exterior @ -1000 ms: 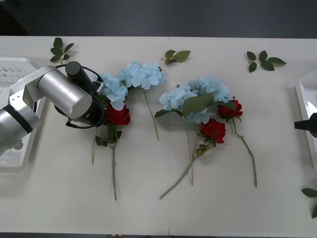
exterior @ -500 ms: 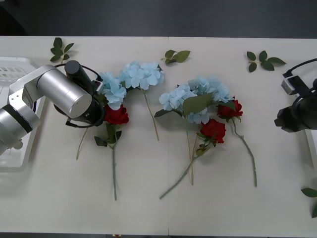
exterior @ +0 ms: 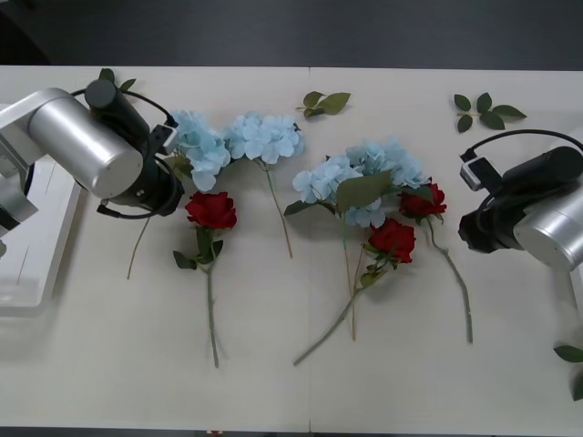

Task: Put the red flowers into the right box and the blue flowers into the left box

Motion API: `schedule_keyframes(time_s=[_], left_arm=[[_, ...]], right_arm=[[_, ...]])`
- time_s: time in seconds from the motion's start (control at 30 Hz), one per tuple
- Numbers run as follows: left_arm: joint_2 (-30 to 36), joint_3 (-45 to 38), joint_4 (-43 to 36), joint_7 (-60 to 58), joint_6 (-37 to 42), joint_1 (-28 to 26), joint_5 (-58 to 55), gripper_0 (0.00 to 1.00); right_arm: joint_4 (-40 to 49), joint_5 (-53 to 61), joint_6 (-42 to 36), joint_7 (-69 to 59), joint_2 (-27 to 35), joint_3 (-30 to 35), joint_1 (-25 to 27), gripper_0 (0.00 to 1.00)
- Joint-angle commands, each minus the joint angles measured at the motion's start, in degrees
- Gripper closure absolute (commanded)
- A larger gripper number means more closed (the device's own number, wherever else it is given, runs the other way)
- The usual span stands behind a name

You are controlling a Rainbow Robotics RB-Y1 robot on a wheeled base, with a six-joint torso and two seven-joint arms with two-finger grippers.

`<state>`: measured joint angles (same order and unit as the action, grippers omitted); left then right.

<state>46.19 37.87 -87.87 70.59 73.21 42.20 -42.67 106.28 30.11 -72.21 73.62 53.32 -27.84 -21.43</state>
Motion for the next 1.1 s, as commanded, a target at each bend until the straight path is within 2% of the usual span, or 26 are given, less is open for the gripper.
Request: schedule_keyframes(time_s=[0.03,0.23,0.33,0.5,0.63,0.9,1.1], left_arm=[[5.58,-7.55,-7.05,1.39,4.05,-0.1,-2.59,1.0],[7.25,-22.76,-10.92,7.02,9.23,-6.25,-6.9,1.0],[7.33,-31.63,-10.75,12.47,11.52,-9.59,-9.62,1.0],[7.95,-41.39,-7.93,20.12,15.03,-12.75,-13.84,1.0],[9.09,-44.91,-2.57,26.71,15.47,-13.46,-16.39,1.0],[14.72,-46.75,10.7,42.0,15.03,-13.28,-18.06,1.0],[16.3,-46.75,18.43,48.42,10.99,-13.28,-15.51,1.0]], right_arm=[[-0.46,-1.72,2.25,-0.67,-0.41,-2.04,-0.01,0.27],[-2.22,-3.66,6.03,-1.11,-1.11,-5.73,-0.01,0.27],[-3.36,-4.18,6.73,-1.2,-2.43,-6.26,-0.01,0.27],[-4.86,-5.06,6.91,-1.11,-4.54,-6.26,-0.01,0.27],[-5.82,-5.41,7.43,-1.02,-5.95,-6.35,-0.01,0.27],[-7.67,-6.47,9.98,-1.2,-7.18,-8.02,-0.01,0.27],[-8.29,-6.47,10.33,-1.11,-7.97,-8.19,-0.01,0.27]])
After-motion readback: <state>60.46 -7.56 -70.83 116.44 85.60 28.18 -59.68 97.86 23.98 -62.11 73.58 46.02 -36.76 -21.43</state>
